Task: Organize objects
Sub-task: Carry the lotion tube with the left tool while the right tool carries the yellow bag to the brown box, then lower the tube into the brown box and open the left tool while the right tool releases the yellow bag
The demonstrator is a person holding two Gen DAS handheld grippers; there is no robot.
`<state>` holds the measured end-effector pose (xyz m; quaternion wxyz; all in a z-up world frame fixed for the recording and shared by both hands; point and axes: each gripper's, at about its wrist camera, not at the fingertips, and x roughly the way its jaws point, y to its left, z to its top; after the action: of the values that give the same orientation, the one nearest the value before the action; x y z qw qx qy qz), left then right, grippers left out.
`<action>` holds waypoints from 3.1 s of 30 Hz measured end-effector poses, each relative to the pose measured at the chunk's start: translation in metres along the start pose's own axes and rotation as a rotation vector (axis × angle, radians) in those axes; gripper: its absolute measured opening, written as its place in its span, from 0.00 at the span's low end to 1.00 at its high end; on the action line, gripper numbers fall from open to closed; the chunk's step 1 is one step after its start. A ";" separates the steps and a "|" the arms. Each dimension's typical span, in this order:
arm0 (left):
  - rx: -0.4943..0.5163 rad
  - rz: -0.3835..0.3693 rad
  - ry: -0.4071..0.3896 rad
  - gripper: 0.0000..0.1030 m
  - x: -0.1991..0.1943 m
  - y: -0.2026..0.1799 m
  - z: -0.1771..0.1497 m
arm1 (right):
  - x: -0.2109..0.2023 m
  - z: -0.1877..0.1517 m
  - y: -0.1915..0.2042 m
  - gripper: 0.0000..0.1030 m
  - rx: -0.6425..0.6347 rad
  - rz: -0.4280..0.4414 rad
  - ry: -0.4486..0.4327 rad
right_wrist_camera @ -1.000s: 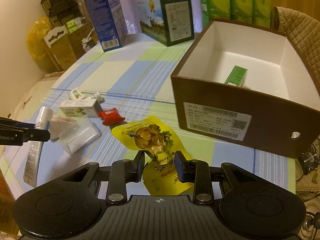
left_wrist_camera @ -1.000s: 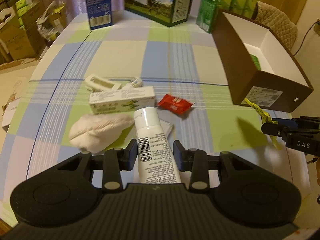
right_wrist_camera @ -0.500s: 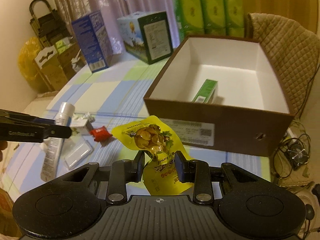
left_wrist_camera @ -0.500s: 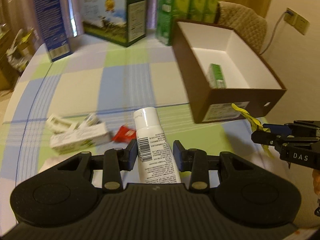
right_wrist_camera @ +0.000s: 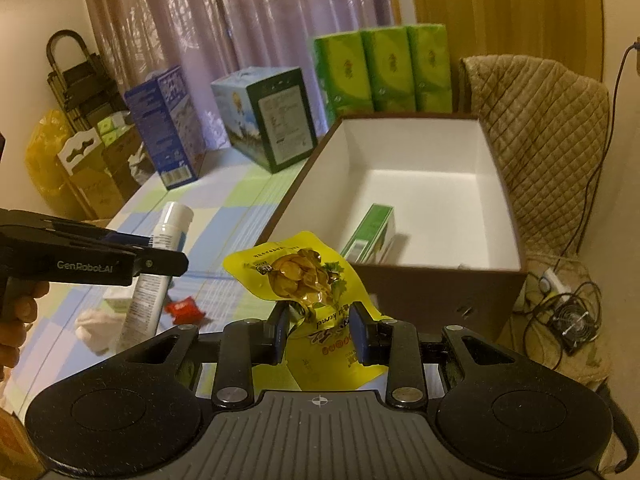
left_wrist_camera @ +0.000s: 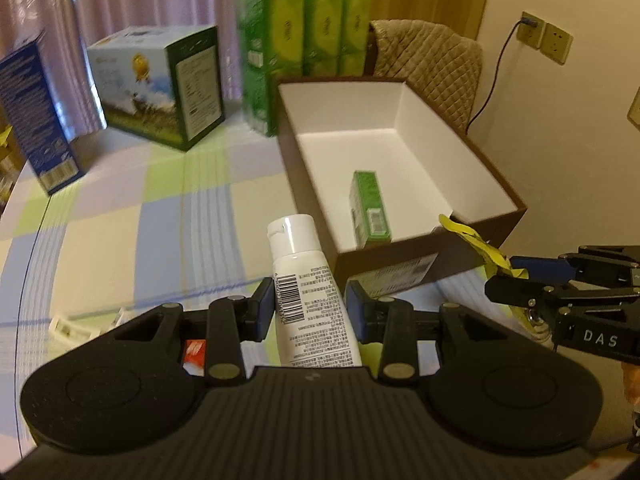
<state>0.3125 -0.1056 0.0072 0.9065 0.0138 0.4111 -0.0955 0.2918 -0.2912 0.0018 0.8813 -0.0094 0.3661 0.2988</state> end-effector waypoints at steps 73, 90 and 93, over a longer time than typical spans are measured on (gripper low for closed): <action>0.187 0.021 0.121 0.33 0.244 -0.041 0.169 | 0.195 0.131 -0.140 0.28 0.121 -0.193 0.134; 0.177 -0.005 0.096 0.43 0.242 -0.037 0.173 | 0.195 0.134 -0.147 0.29 0.149 -0.212 0.109; 0.171 -0.005 0.097 0.46 0.240 -0.035 0.173 | 0.195 0.135 -0.147 0.29 0.153 -0.213 0.105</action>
<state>0.5885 -0.1971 -0.0561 0.8808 0.0949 0.4447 -0.1318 0.5650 -0.2791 -0.0558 0.8859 0.0035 0.4302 0.1738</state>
